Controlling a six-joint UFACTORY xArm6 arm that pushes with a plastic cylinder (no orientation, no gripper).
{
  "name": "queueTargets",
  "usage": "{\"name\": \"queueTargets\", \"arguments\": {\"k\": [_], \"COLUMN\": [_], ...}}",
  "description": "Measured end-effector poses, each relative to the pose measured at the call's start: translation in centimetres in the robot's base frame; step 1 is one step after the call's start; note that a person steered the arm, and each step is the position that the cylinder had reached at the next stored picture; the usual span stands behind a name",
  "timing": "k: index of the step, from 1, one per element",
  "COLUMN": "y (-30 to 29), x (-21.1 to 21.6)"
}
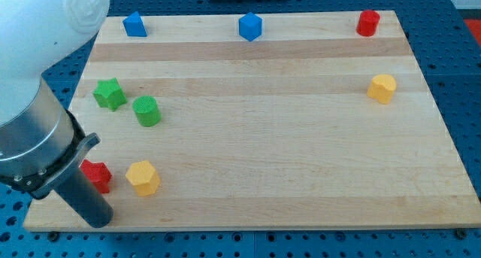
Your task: Slide the yellow hexagon to bottom center
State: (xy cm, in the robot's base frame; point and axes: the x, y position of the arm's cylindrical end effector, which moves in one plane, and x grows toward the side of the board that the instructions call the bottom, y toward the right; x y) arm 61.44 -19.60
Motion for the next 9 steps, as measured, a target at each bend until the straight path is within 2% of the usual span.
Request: {"name": "queueTargets", "arguments": {"k": [3, 9], "y": [2.5, 6.2], "x": [-2.6, -10.6]}}
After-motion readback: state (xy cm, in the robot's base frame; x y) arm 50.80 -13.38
